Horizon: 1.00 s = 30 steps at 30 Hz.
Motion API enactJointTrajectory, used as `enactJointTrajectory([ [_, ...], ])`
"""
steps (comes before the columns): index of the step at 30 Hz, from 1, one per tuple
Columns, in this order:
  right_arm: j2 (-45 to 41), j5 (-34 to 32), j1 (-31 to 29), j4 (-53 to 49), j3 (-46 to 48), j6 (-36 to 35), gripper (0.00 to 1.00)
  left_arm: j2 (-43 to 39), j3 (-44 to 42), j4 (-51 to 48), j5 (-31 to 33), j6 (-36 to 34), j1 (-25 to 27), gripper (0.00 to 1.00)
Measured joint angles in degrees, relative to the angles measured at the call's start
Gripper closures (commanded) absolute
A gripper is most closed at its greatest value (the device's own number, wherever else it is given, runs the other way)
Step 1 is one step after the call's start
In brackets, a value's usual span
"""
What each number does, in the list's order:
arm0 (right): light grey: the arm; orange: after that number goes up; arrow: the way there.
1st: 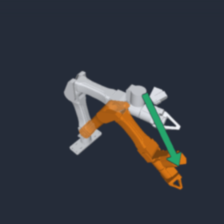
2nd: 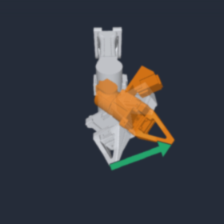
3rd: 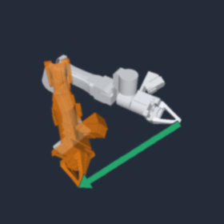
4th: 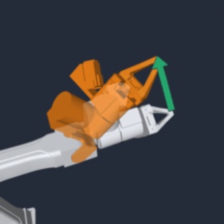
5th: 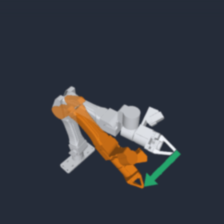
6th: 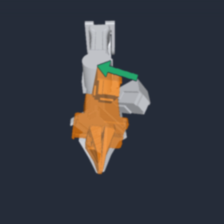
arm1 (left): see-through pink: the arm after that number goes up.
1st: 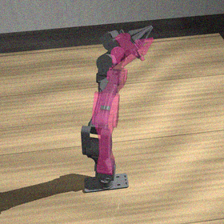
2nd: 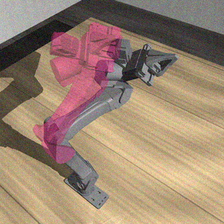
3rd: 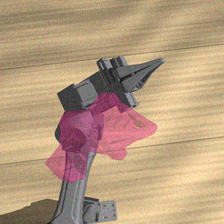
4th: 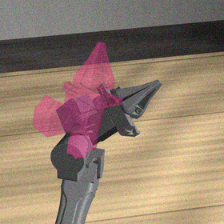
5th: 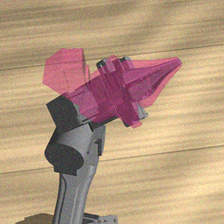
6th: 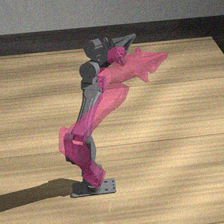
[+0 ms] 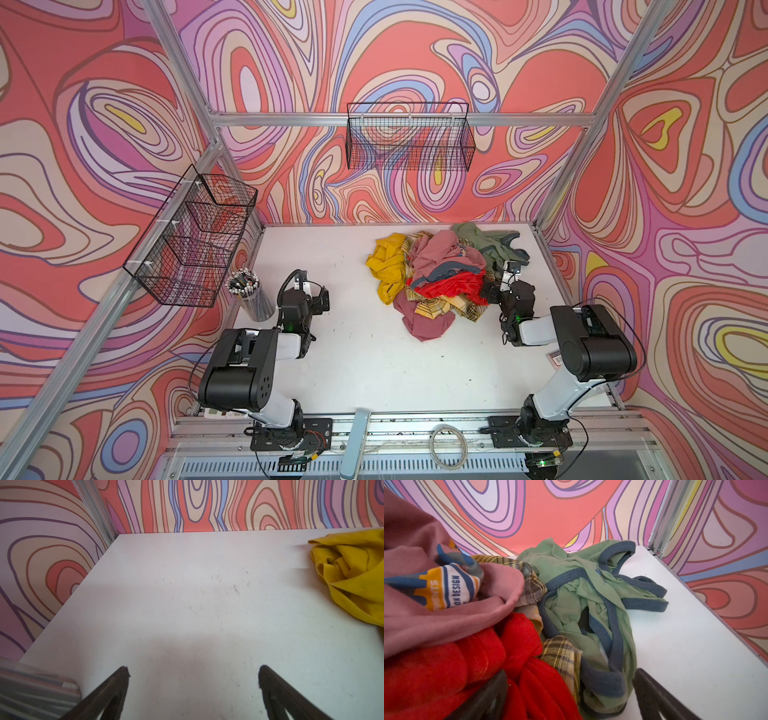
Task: Pick out a specific cloth from the pile
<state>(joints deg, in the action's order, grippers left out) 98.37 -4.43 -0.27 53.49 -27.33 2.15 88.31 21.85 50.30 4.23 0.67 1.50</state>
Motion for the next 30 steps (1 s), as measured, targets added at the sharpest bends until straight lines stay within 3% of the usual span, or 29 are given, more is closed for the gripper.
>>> enactJointTrajectory([
  [8, 0.0, -0.4, 0.0, 0.0, 0.0, 0.2, 0.02, -0.3, 0.3, -1.4, -0.3, 0.0, 0.0, 0.00],
  [11, -3.1, -2.3, 0.1, -3.8, 0.1, 1.3, 0.03, -3.8, 4.5, -13.6, 0.3, 0.9, 0.0, 0.00],
  [14, -11.3, -2.0, 2.1, -15.0, -2.2, 5.0, 0.05, -8.7, 14.9, -28.0, 2.2, 3.8, 0.0, 0.00],
  [17, -19.2, -1.2, 3.7, -22.2, -4.7, 8.4, 0.05, -14.2, 20.1, -33.2, 2.2, 7.4, 0.0, 0.00],
  [20, -27.5, 1.0, 3.8, -27.8, -5.0, 10.8, 0.08, -19.0, 19.1, -36.7, 2.1, 11.4, 0.4, 0.00],
  [26, -39.4, 9.0, 3.5, -35.8, -5.0, 11.3, 0.18, -20.8, 13.2, -44.1, 2.8, 17.9, 4.2, 0.00],
  [30, -44.4, 9.0, -2.8, -41.1, -4.9, 8.0, 0.20, -21.4, 11.0, -47.6, 4.9, 21.2, 8.5, 0.00],
])
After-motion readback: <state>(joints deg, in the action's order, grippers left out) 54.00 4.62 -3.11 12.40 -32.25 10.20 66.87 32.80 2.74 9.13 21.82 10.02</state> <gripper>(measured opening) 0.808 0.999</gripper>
